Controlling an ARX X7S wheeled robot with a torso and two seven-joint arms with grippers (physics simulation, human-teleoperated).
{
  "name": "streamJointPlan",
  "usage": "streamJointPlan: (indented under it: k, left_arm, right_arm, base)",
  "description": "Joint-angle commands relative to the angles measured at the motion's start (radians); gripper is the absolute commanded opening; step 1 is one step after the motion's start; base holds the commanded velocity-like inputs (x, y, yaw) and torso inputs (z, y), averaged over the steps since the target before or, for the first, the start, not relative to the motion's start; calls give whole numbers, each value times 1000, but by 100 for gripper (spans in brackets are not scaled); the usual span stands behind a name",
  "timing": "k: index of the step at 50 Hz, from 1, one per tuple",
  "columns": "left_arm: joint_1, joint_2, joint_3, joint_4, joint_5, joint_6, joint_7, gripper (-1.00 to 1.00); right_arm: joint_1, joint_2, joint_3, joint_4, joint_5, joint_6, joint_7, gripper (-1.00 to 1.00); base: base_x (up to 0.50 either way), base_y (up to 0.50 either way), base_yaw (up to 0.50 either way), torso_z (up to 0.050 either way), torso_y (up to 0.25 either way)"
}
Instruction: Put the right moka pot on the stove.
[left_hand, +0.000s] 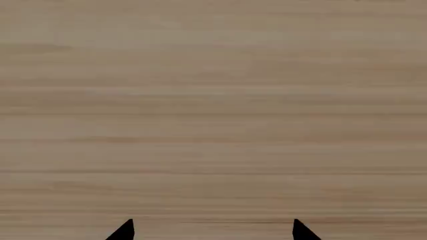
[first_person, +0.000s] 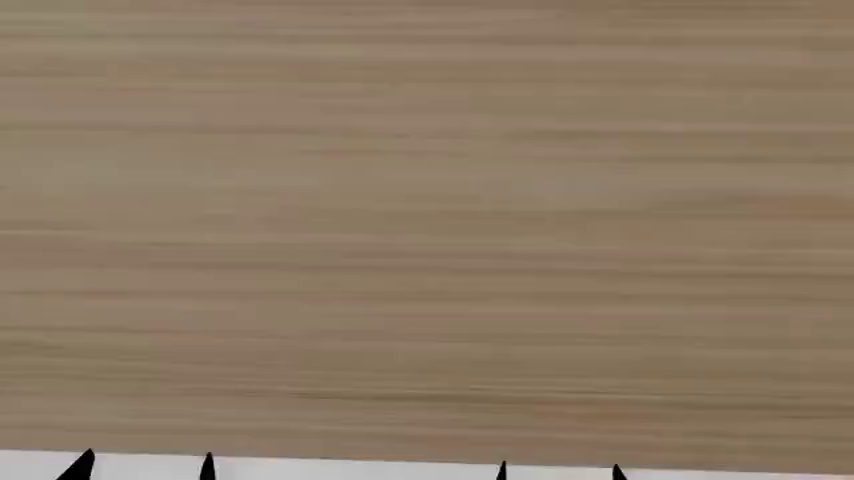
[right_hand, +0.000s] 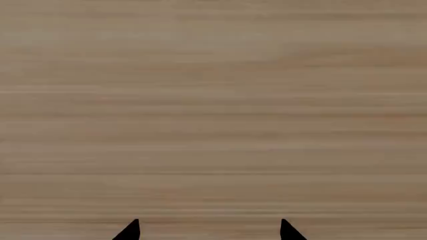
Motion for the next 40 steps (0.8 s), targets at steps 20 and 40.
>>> streamJointPlan:
  k: [20,40]
  left_arm:
    - [7,-61,71,9,-60,15,-57,100]
    - [4,-89,99,10,-83,21,-81,100]
  right_arm:
    - [1,58,-68,9,45,-5,76,100]
    - [6,83,-100,12,63,-1,111,100]
  base:
    - [0,0,0,23,0]
    - [0,0,0,47,1]
